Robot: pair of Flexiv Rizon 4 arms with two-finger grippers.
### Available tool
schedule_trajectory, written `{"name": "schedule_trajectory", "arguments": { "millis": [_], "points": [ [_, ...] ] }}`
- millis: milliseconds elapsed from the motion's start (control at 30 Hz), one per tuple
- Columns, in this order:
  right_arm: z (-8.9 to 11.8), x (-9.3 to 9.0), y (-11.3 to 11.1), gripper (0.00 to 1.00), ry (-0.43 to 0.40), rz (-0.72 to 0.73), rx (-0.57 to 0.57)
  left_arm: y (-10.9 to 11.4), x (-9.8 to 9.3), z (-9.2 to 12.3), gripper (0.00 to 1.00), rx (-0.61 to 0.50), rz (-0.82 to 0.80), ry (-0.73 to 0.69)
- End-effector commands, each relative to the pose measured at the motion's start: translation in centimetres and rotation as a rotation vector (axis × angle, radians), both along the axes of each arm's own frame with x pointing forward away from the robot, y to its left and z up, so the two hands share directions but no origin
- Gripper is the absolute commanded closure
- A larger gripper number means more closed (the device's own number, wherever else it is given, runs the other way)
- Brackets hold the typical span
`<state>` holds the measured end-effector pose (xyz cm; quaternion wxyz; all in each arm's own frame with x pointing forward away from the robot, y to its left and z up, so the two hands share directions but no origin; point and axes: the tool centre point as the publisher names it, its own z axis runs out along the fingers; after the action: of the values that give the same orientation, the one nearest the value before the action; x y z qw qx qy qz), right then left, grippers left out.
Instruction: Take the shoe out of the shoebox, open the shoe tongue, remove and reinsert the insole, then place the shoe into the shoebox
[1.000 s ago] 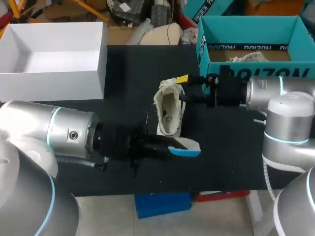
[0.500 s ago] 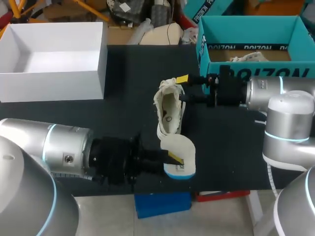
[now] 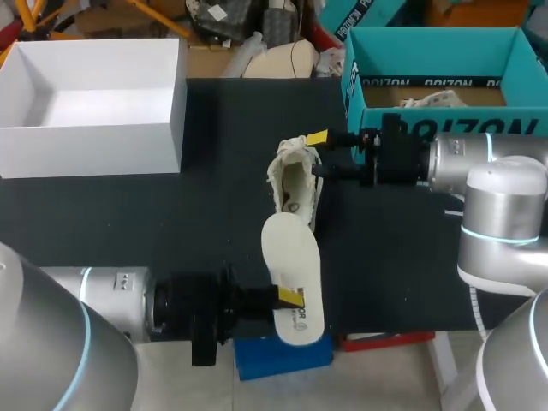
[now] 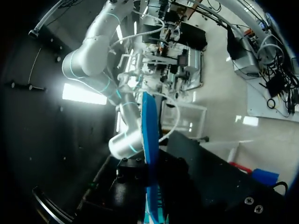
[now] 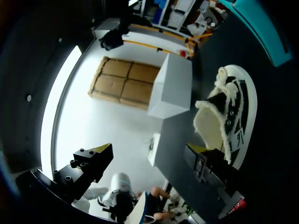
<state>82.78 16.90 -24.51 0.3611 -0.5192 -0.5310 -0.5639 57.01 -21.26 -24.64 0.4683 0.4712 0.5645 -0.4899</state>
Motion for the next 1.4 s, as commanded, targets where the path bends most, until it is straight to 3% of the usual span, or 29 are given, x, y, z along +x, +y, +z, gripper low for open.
{"name": "schedule_trajectory", "arguments": {
  "millis": [33,267,367,567,967,1133,1400],
  "points": [
    [0.0,-0.1,0.2,0.00,0.000,-0.004,-0.002,-0.4,-1.0,-0.1,1.00,0.007,0.106,-0.161],
    [0.0,-0.1,0.2,0.00,0.000,-0.004,-0.002,-0.5,-1.2,-0.2,1.00,-0.003,0.093,-0.178],
    [0.0,-0.1,0.2,0.00,0.000,-0.004,-0.002,-0.9,-1.2,-1.4,1.00,-0.008,0.092,-0.188],
    [0.0,-0.1,0.2,0.00,0.000,-0.004,-0.002,0.0,0.2,-2.8,1.00,-0.063,0.034,-0.251],
    [0.0,-0.1,0.2,0.00,0.000,-0.004,-0.002,1.9,8.1,-3.4,1.00,-0.002,-0.038,-0.328],
    [0.0,-0.1,0.2,0.00,0.000,-0.004,-0.002,1.7,11.5,-3.4,1.00,0.012,-0.056,-0.318],
    [0.0,-0.1,0.2,0.00,0.000,-0.004,-0.002,1.0,15.1,-3.3,1.00,0.015,-0.070,-0.328]
  ]
}}
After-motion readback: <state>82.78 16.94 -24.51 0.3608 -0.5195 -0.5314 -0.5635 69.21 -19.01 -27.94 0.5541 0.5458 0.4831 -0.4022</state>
